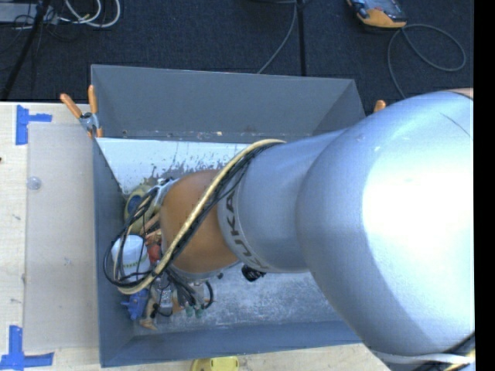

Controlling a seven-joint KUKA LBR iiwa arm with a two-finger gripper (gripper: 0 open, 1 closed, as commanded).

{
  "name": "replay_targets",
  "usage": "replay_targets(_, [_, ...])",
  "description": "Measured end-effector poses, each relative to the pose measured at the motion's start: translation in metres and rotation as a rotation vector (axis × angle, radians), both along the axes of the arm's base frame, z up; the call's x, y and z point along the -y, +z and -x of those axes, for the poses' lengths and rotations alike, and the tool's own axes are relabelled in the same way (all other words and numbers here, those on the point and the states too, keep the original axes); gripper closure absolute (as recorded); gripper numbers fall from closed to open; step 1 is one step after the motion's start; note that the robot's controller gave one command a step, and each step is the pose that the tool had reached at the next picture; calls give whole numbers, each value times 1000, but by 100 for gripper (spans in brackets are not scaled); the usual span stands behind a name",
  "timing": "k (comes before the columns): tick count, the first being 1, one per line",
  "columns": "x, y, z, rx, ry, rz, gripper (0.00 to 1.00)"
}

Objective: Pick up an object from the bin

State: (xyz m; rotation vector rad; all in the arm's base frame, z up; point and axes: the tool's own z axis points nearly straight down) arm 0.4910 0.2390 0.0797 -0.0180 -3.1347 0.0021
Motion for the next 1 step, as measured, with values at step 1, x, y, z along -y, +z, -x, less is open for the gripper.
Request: replay_targets(1, [0, 0, 0, 0, -1, 0, 100])
